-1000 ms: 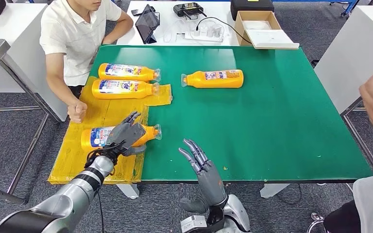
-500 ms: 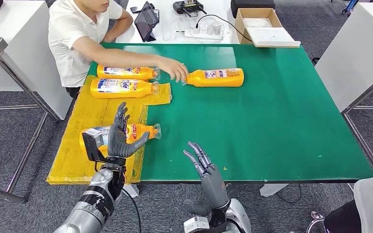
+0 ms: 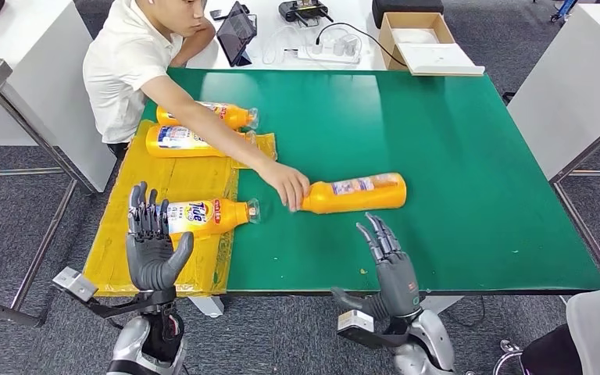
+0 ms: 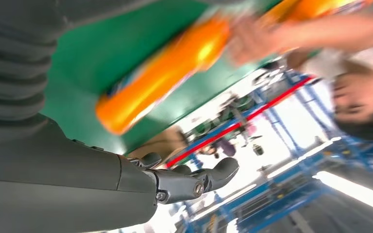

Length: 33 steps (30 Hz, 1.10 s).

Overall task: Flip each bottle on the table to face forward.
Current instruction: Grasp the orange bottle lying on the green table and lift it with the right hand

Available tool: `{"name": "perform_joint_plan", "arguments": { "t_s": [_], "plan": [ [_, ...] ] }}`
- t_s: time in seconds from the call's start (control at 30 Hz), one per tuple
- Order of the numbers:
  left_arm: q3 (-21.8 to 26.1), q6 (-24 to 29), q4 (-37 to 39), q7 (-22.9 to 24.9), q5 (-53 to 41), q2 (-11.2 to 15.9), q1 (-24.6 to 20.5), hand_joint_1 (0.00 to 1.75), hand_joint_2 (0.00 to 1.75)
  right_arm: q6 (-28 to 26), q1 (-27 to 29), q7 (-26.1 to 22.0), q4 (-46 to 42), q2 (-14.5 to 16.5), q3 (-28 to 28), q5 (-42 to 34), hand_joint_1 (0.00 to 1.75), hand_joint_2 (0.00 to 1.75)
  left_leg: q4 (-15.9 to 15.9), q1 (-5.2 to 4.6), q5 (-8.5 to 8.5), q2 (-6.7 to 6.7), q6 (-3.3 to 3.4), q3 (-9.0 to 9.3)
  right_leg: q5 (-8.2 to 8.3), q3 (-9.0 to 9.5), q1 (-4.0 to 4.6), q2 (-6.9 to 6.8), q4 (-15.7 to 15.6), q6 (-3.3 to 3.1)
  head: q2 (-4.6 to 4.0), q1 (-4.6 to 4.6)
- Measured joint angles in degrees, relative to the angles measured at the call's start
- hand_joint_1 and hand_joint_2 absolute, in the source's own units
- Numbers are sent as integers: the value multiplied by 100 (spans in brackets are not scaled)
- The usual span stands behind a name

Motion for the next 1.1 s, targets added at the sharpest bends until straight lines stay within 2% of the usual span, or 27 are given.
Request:
{"name": "perform_joint_plan", "arguments": {
  "t_s": [0.17,0.33,0.47,0.8,1.1],
  "plan": [
    [-108,220,-413,-92,-154,31,200,0,175,-39,-2,113,91,-49,-298,227,0,175,0,3,0,2,0,0,0,-2,4,1,1,0,0,-2],
    [-269,1054,-907,-294,-867,39,510,0,175,-270,-145,529,367,-231,-530,851,0,175,0,6,1,1,0,0,0,-1,5,0,2,0,0,-2],
    [-474,1380,-1254,-297,-1114,66,733,0,175,-253,-408,598,770,-384,-716,1121,0,175,0,2,1,1,0,-2,1,-1,1,0,1,0,0,0],
    [-952,1454,-1231,-288,-1088,80,592,0,175,319,-1477,1114,2419,-435,-566,1727,0,175,1,2,5,2,2,1,5,0,2,1,2,3,0,-2],
    [-1197,1454,-1033,-245,-1000,117,453,0,175,637,-2141,1409,3418,-366,-383,1727,0,175,2,3,5,3,2,5,4,2,3,1,1,3,-1,-2]
  ]
}}
